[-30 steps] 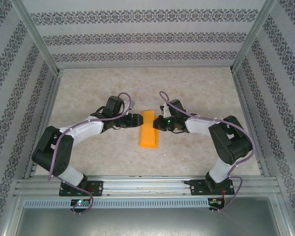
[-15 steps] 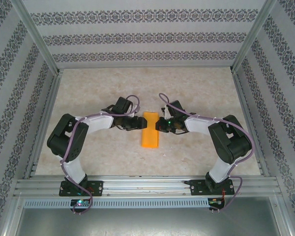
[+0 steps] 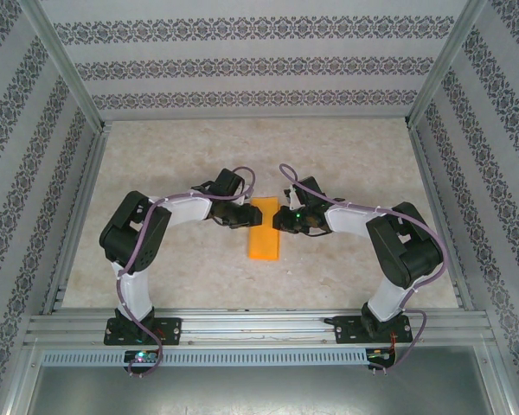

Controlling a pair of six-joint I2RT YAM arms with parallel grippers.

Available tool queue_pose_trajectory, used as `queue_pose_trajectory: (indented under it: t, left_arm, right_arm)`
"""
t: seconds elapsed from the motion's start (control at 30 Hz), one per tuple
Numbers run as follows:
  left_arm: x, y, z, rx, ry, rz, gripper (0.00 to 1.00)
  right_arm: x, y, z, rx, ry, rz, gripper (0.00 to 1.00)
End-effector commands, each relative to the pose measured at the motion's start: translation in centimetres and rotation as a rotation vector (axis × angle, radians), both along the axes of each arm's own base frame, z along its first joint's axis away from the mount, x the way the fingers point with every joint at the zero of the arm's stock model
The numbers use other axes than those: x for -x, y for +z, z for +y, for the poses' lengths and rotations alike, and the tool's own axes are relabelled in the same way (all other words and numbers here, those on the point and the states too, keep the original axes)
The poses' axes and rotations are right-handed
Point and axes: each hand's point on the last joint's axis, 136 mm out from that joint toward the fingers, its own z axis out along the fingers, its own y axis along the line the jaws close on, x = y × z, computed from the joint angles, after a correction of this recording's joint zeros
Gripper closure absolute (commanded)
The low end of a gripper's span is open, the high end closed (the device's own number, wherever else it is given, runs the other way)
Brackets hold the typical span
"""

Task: Fold a paper plane with a square sheet of paper (fold left side to right side)
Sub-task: First fold in half a square sheet of paper at the center of the table.

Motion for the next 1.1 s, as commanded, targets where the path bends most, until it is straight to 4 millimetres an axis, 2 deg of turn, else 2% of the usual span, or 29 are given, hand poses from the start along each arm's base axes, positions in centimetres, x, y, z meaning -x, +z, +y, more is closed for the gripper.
queue_pose_trajectory:
  t: [0.0, 0.1, 0.2, 0.5, 0.7, 1.07]
  left_arm:
    - [2.6, -2.8, 0.6, -0.125, -0.016, 0.086, 0.55]
    - [3.2, -3.6, 1.0, -0.173, -0.002, 0.099, 0.56]
    - [3.5, -4.2, 1.1, -0.202, 0.001, 0.102, 0.55]
    - [4.4, -5.4, 0.7, -0.284, -0.058, 0.131, 0.53]
    - [4.5, -5.8, 0.5, -0.322, -0.080, 0.135, 0.52]
    - [5.0, -6.5, 0.2, -0.366, -0.127, 0.147, 0.51]
  right_arm:
    - [0.0, 0.5, 0.0, 0.016, 0.006, -0.024, 0.77]
    - [-0.3, 1.2, -1.4, 0.054, -0.038, -0.074, 0.64]
    - [-0.5, 1.7, -3.5, 0.093, -0.090, -0.109, 0.57]
    - [0.3, 2.7, -8.2, 0.119, -0.200, -0.156, 0.51]
    - [0.8, 2.9, -9.3, 0.118, -0.224, -0.165, 0.51]
    - [1.0, 2.8, -9.3, 0.112, -0.218, -0.158, 0.51]
